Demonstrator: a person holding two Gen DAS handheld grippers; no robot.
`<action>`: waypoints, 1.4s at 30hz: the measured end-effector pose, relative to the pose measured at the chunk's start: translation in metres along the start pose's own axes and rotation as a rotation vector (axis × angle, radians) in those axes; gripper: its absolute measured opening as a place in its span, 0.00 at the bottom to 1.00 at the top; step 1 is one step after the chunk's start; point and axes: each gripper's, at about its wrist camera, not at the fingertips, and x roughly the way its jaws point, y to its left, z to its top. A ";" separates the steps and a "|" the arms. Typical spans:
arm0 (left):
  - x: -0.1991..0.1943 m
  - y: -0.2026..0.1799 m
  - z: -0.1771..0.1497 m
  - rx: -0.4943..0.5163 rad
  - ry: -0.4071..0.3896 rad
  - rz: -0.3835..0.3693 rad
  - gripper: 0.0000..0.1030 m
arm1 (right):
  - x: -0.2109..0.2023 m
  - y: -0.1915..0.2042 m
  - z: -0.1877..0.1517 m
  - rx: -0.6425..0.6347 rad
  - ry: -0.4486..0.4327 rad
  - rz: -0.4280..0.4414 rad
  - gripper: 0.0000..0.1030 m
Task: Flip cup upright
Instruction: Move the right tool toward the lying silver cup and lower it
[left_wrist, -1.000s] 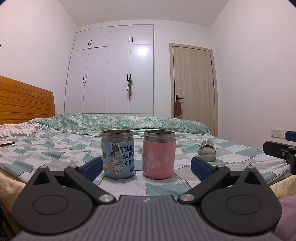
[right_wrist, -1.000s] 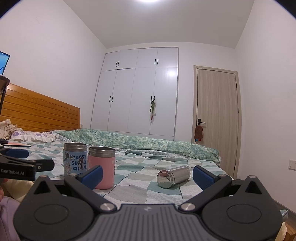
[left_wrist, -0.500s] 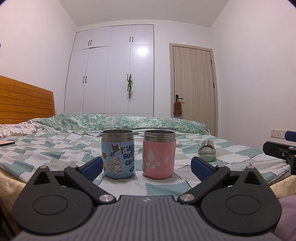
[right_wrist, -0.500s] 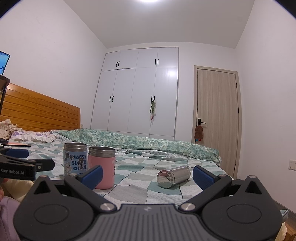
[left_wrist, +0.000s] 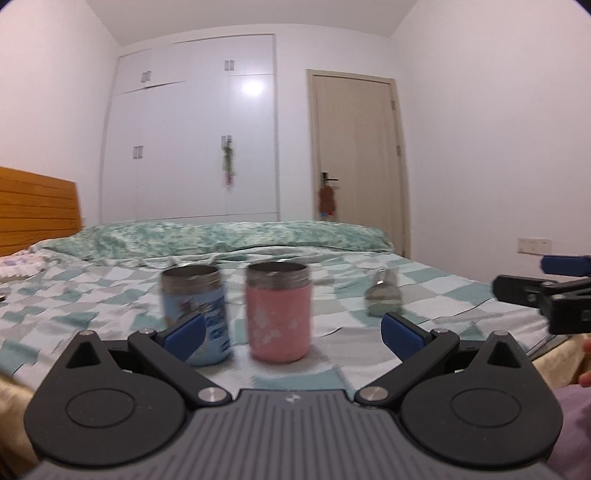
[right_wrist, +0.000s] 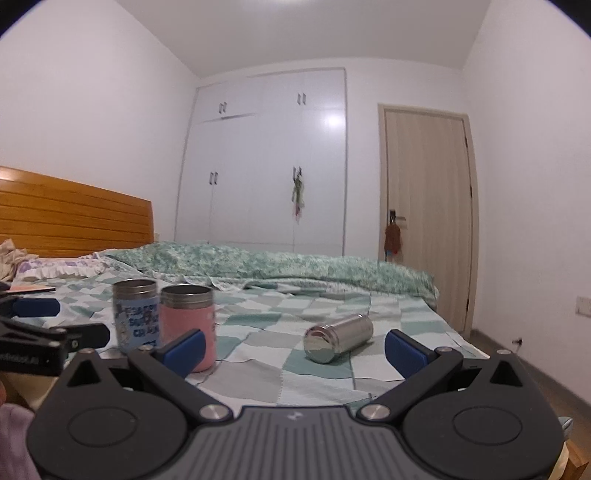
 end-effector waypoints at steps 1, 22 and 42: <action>0.006 -0.005 0.007 0.005 -0.001 -0.022 1.00 | 0.004 -0.005 0.003 0.003 0.008 -0.005 1.00; 0.239 -0.096 0.092 0.062 0.276 -0.223 1.00 | 0.165 -0.147 0.048 -0.045 0.303 -0.039 1.00; 0.428 -0.108 0.068 0.173 0.680 -0.392 1.00 | 0.318 -0.195 0.020 -0.077 0.557 0.002 1.00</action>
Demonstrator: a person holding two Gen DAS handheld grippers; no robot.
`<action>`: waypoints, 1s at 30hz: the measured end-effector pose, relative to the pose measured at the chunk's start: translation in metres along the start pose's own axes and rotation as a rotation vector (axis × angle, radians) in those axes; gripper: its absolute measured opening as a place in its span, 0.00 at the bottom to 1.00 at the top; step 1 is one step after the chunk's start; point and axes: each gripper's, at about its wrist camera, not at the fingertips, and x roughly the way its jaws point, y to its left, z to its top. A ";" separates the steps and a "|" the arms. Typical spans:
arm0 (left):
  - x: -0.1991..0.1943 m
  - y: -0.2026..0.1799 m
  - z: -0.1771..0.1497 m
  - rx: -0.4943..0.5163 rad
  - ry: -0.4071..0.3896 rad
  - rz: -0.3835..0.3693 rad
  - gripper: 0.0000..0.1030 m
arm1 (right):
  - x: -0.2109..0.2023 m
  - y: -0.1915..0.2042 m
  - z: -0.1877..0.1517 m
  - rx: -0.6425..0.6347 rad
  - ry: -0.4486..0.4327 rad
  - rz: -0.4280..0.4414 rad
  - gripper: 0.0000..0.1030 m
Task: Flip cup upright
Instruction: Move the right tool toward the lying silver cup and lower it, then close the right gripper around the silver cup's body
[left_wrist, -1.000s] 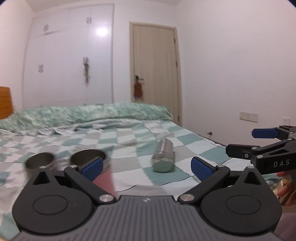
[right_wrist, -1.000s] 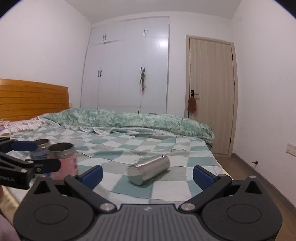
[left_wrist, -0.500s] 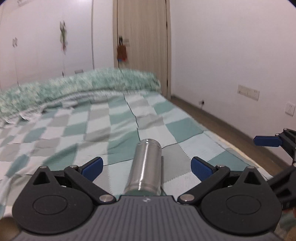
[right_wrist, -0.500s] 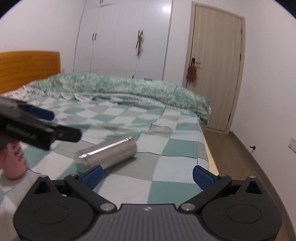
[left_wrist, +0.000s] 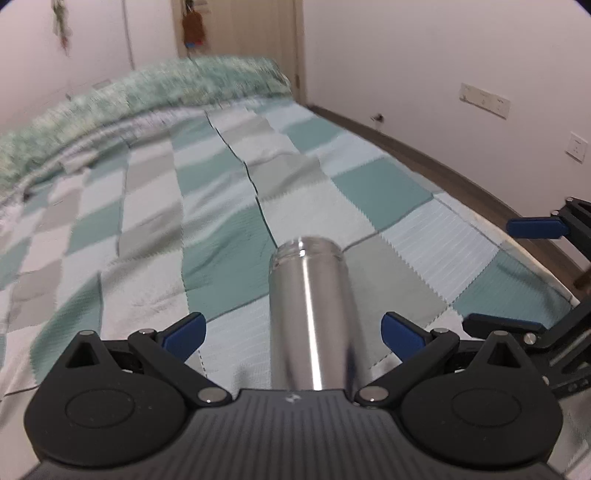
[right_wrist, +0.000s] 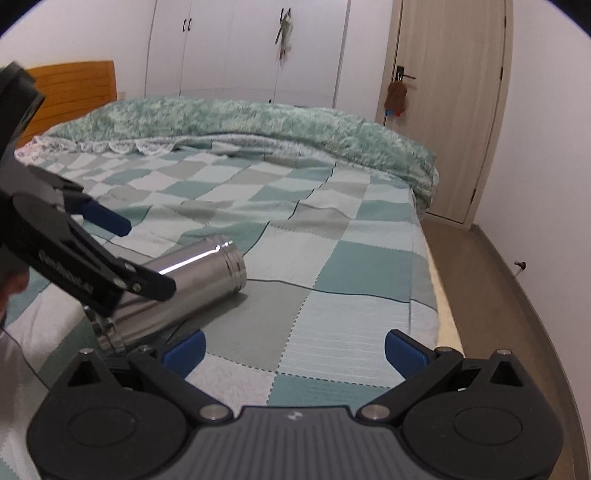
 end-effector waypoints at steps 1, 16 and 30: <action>0.005 0.005 0.002 0.004 0.028 -0.024 1.00 | 0.004 0.002 0.001 0.000 0.010 -0.001 1.00; 0.053 0.013 0.007 0.017 0.230 -0.166 0.87 | 0.020 0.007 0.005 0.004 0.064 -0.052 1.00; 0.028 0.008 0.003 -0.062 0.192 -0.132 0.64 | 0.009 0.004 0.001 0.022 0.056 -0.013 1.00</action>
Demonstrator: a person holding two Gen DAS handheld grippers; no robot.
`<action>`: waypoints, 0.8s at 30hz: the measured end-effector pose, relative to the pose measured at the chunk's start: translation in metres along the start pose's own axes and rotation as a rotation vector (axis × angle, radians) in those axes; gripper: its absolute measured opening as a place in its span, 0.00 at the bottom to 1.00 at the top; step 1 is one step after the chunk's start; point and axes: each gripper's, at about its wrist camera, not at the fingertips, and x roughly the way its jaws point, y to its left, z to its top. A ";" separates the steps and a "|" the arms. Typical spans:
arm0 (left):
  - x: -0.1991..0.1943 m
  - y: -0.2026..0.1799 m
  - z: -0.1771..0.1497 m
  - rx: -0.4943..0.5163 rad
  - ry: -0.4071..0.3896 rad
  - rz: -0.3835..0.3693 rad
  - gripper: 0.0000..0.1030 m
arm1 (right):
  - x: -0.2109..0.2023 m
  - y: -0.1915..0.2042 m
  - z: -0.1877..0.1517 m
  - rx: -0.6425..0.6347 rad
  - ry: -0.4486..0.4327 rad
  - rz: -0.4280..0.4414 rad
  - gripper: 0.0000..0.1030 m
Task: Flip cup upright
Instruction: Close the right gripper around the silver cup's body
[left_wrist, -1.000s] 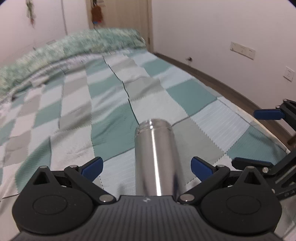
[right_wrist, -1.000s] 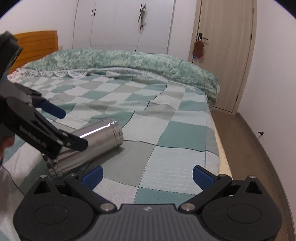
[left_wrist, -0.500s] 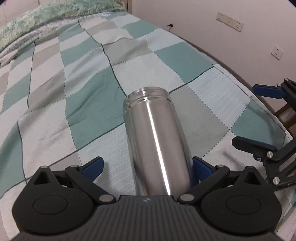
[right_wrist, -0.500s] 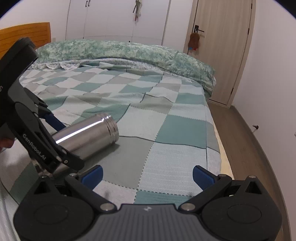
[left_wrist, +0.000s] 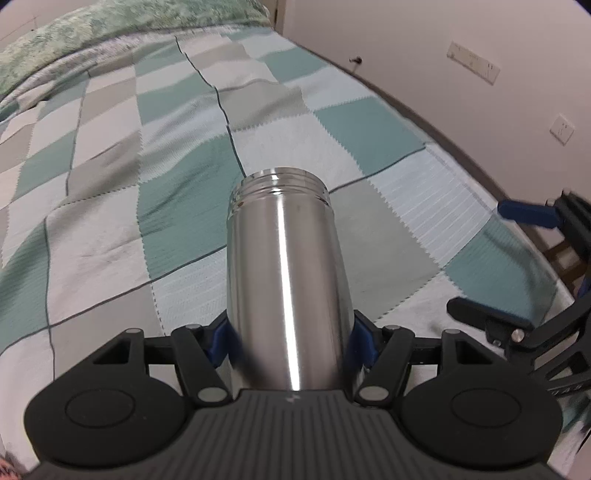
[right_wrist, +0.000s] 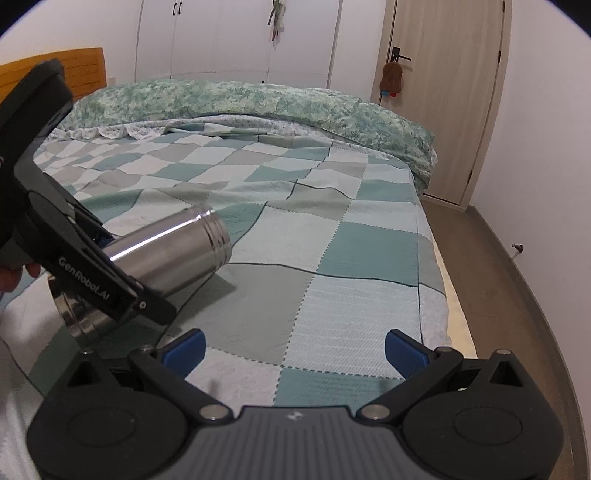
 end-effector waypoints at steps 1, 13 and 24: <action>-0.005 -0.002 -0.002 -0.007 -0.005 0.002 0.64 | -0.004 0.001 -0.001 0.003 -0.003 0.003 1.00; -0.092 -0.044 -0.064 -0.080 -0.068 0.013 0.64 | -0.095 0.033 -0.021 -0.010 -0.048 0.049 1.00; -0.138 -0.061 -0.155 -0.261 -0.100 0.033 0.64 | -0.162 0.079 -0.061 -0.056 -0.047 0.089 1.00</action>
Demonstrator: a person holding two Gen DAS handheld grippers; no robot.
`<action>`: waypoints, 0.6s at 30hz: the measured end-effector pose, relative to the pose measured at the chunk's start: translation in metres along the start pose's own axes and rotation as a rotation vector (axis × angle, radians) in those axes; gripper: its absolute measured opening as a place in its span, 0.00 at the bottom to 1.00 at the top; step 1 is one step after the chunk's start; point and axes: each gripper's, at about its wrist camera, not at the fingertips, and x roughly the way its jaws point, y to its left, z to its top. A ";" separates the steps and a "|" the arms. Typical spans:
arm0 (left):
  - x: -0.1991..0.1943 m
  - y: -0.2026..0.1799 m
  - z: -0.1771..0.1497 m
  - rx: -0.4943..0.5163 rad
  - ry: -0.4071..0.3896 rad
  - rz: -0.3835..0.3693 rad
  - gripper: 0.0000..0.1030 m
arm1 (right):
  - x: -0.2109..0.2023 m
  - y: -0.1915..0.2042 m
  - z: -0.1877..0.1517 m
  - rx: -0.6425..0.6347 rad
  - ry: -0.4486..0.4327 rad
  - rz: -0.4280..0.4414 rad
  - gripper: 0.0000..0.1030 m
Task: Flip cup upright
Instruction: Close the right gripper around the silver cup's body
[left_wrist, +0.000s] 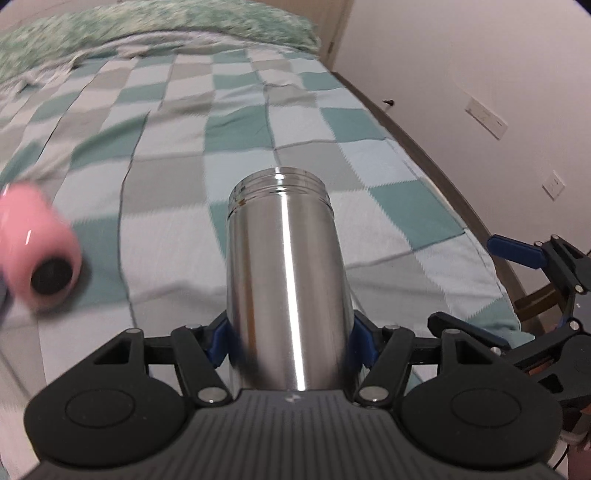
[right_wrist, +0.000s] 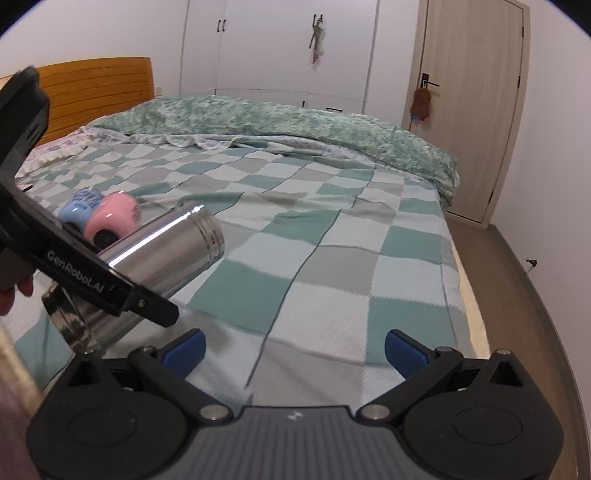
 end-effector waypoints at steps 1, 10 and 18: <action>-0.001 0.002 -0.008 -0.015 -0.003 0.004 0.64 | -0.004 0.004 -0.004 -0.002 0.003 0.002 1.00; 0.017 0.008 -0.057 -0.142 0.001 0.008 0.64 | -0.008 0.024 -0.039 -0.006 0.061 0.011 1.00; 0.017 0.001 -0.065 -0.104 -0.016 0.034 0.66 | -0.011 0.025 -0.051 -0.005 0.077 0.004 1.00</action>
